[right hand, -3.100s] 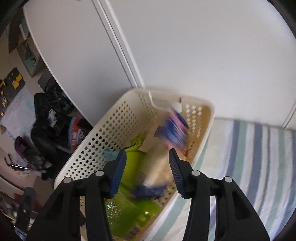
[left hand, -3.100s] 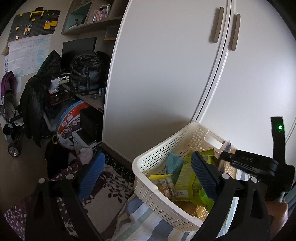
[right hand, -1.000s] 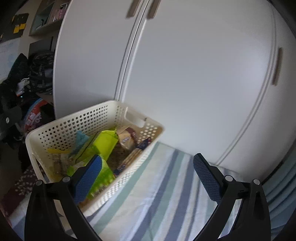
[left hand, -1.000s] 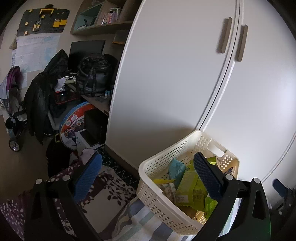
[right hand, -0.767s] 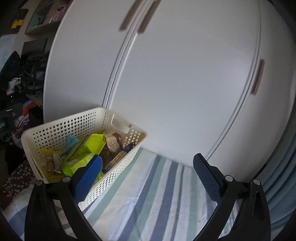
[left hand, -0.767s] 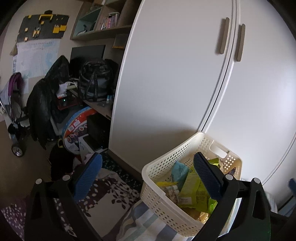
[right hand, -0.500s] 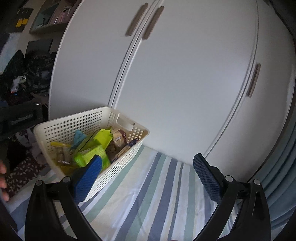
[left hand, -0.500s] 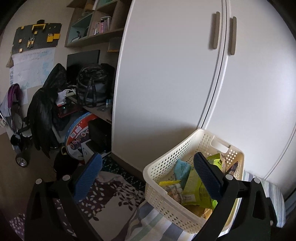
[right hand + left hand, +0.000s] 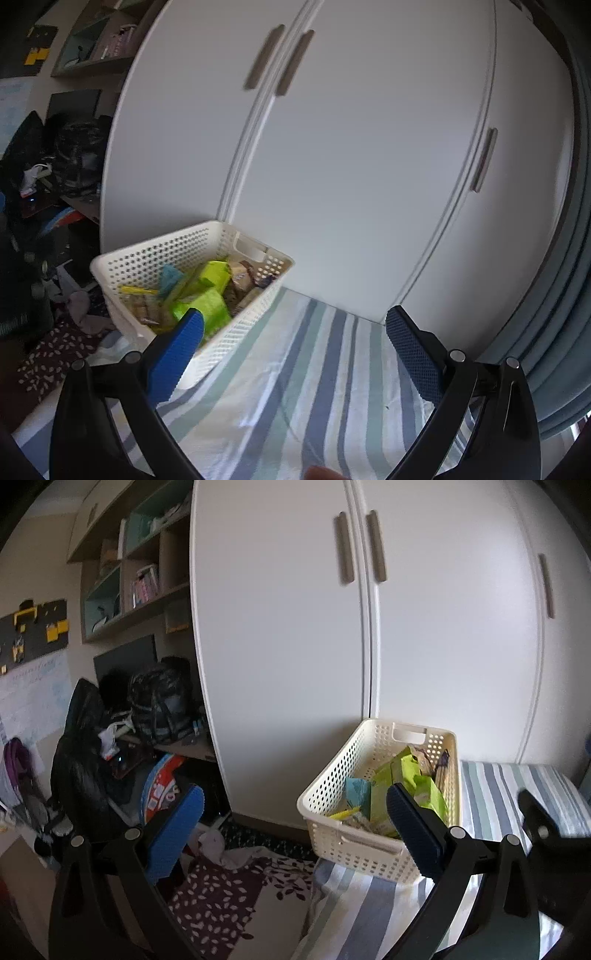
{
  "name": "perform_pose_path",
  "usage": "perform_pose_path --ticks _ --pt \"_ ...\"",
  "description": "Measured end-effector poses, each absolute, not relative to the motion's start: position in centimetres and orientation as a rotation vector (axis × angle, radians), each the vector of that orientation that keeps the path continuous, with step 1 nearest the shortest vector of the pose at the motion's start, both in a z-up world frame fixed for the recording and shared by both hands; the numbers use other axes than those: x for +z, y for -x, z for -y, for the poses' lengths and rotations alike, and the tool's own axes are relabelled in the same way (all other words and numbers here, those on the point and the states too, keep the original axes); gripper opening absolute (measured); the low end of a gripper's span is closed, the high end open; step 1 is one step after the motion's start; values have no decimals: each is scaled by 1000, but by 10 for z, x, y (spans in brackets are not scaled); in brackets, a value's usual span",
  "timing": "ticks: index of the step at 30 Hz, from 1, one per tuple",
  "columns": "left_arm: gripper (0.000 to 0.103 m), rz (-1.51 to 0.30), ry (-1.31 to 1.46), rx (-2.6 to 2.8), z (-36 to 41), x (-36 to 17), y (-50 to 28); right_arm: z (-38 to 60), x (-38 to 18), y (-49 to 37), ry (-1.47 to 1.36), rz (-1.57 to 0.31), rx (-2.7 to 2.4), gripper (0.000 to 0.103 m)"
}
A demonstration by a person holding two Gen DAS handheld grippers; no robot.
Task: Organize snacks
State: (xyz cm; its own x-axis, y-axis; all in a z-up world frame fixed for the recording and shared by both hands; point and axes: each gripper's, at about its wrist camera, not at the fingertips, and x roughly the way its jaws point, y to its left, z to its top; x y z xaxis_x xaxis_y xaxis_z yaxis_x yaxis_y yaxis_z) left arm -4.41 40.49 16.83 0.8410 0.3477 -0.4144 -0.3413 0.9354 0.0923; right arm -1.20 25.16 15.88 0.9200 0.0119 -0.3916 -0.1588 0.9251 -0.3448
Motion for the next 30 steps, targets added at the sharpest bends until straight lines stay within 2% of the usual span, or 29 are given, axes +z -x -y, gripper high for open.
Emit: perform_pose_path --ticks 6,11,30 --pt "100 -454 90 351 -418 143 59 -276 151 18 464 -408 101 98" --pt "100 -477 33 403 -426 129 58 -289 143 18 500 -423 94 98" --pt "100 -472 -15 376 -425 125 60 -304 138 15 528 -433 96 98"
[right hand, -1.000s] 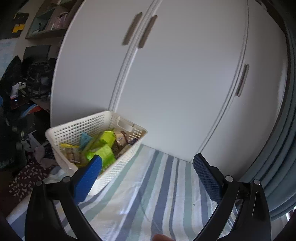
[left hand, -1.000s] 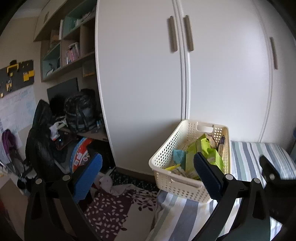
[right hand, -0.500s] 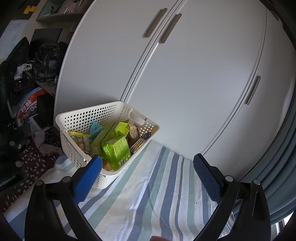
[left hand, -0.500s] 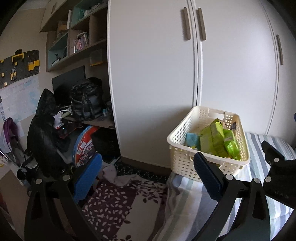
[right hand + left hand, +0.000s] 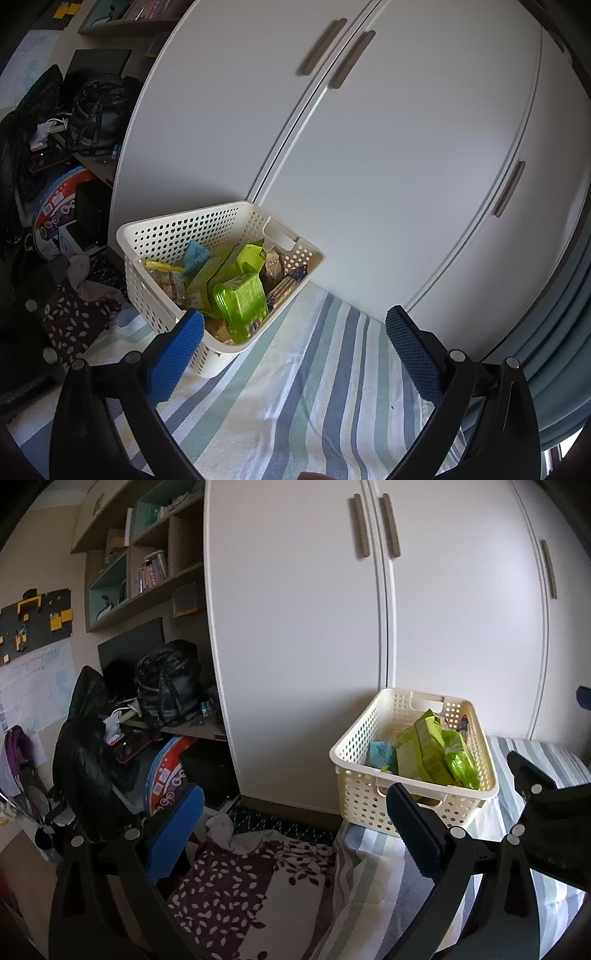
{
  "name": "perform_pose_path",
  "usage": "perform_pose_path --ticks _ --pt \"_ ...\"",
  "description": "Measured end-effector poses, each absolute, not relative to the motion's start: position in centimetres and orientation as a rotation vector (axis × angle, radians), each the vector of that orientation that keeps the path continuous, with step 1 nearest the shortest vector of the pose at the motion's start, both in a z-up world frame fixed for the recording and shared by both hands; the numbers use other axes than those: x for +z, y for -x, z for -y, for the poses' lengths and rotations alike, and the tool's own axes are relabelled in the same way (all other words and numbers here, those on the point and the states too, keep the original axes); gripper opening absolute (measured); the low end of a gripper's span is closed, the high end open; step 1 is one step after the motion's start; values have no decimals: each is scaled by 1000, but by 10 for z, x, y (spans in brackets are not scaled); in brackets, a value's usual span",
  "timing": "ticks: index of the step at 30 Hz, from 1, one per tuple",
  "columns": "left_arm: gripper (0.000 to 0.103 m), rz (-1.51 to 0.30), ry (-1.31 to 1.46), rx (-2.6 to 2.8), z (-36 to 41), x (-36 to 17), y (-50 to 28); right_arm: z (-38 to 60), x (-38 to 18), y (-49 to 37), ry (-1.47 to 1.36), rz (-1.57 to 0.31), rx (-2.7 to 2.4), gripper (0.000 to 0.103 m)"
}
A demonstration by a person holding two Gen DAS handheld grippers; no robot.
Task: Organize snacks
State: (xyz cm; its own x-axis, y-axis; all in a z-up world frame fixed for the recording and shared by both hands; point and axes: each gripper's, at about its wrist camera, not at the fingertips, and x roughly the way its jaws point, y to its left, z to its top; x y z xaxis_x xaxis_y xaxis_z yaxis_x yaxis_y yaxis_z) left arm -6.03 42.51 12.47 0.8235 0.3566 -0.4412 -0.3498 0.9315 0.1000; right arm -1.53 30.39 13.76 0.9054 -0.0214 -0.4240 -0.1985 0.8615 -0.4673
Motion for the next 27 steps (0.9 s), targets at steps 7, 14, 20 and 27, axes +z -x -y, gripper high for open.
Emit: perform_pose_path --ticks 7,14,20,27 --pt "100 -477 -35 364 -420 123 58 -301 137 13 519 -440 102 98" --pt "101 -479 -41 365 -418 123 58 -300 136 12 515 -445 103 98" --pt "100 -481 -49 358 -416 123 58 -299 133 11 512 -444 93 98" --pt "100 -484 -51 342 -414 123 58 -294 125 2 511 -511 97 98"
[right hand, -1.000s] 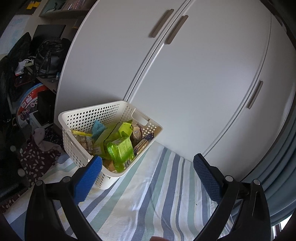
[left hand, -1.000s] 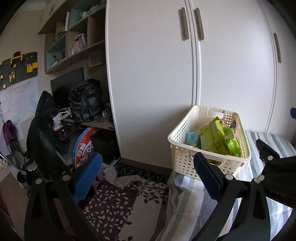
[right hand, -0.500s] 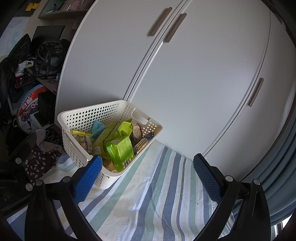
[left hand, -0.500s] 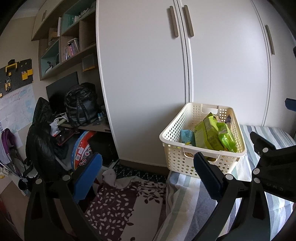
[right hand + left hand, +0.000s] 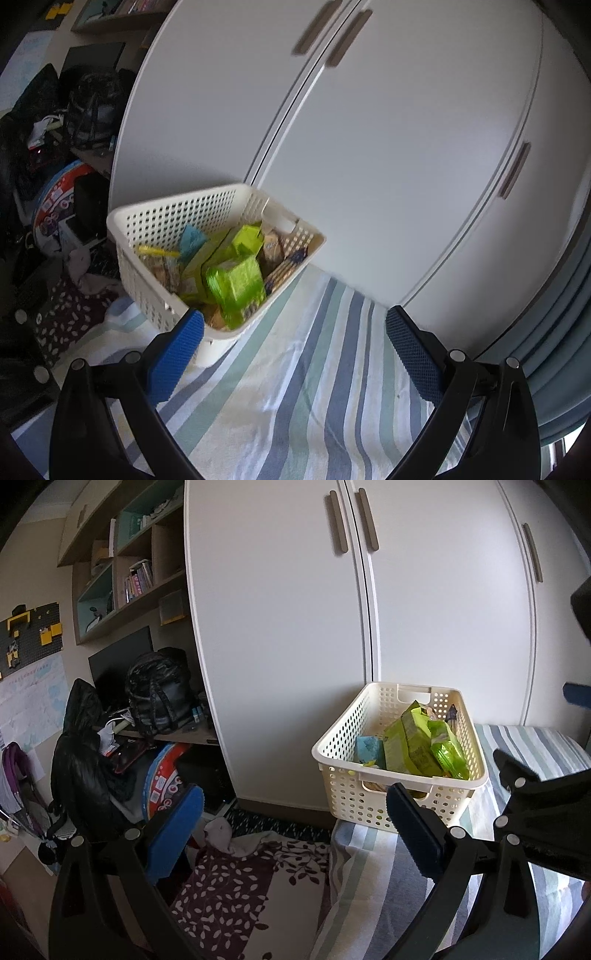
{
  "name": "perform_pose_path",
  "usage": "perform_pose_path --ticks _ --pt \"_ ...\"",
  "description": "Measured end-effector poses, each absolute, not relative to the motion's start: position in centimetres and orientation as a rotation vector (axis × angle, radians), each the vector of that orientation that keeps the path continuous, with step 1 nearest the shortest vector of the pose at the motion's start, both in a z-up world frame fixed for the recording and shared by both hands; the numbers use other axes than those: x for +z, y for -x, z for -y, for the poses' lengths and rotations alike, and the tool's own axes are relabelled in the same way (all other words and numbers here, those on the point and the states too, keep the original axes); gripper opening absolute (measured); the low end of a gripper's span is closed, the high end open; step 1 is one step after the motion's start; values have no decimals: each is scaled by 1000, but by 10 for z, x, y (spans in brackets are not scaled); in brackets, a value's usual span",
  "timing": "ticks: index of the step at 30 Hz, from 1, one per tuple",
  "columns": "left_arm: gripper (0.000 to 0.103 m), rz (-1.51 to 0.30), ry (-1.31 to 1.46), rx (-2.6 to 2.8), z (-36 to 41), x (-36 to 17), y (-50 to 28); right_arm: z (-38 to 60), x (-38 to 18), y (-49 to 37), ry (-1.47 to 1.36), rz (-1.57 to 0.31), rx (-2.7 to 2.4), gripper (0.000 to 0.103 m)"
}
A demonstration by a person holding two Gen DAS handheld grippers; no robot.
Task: Organize snacks
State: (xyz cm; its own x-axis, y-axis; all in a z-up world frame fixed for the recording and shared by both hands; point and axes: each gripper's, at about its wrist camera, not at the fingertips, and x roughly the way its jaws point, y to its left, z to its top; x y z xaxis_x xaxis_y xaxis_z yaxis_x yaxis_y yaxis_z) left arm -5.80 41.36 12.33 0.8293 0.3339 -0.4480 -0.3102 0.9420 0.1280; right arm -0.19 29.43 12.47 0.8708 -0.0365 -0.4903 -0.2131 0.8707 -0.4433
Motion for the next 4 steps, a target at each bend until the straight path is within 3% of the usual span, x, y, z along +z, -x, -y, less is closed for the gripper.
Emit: perform_pose_path --ticks 4 --pt "100 -507 -18 298 -409 124 56 -279 119 1 487 -556 91 98"
